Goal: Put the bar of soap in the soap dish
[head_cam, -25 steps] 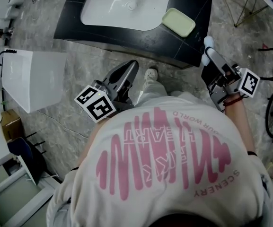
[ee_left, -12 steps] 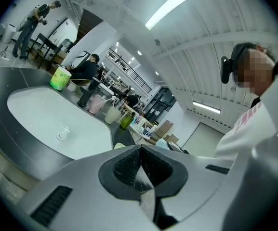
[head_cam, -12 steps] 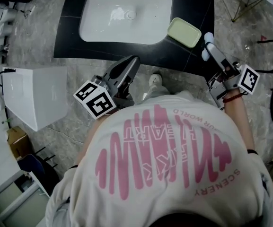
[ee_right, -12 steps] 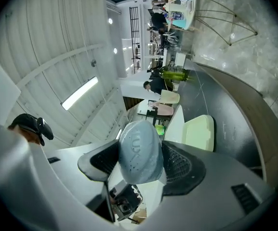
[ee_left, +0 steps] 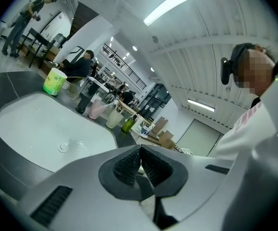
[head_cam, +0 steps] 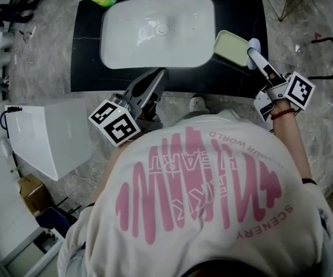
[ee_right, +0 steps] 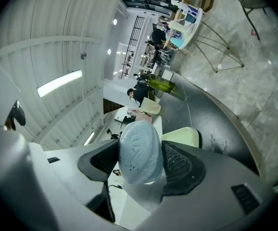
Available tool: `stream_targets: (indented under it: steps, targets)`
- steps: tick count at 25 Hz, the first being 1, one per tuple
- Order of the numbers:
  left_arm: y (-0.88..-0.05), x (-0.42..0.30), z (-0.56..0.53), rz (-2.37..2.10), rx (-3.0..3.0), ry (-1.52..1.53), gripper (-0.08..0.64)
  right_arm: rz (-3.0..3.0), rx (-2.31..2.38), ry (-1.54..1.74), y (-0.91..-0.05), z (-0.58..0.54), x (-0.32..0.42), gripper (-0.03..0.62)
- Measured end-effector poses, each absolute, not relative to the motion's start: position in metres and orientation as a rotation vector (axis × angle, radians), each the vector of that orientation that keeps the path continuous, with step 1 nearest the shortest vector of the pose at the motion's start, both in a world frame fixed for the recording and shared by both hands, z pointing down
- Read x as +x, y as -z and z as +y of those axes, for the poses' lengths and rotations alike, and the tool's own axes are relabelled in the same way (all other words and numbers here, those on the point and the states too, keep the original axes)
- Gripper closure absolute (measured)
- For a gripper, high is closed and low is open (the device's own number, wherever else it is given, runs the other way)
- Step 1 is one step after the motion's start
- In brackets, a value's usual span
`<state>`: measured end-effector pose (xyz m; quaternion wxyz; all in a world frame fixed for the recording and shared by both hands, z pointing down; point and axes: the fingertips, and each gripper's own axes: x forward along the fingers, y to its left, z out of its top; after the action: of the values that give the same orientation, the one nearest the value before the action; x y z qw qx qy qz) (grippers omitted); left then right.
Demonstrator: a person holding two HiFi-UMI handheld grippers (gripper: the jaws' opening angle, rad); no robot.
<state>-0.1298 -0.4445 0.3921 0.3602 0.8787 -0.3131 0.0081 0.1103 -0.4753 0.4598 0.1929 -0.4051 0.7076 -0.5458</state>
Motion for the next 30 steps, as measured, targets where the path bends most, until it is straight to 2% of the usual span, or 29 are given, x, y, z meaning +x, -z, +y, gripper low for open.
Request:
stream_targets:
  steps: [7,15,30]
  targets:
    - [-0.396,-0.153,-0.457,-0.780,2.261,-0.012,0.552,1.984,-1.503,1.617,-0.488,-0.480,0.108,0.315]
    - [-0.404,-0.179,-0.475,-0.764,2.248,0.010,0.552,2.277,-1.804,1.501,-0.510,-0.494,0.089,0.314]
    - [-0.412,-0.197,-0.473,-0.774,2.224,0.046,0.552,2.725,-2.082,1.370,-0.544,-0.496,0.075,0.314]
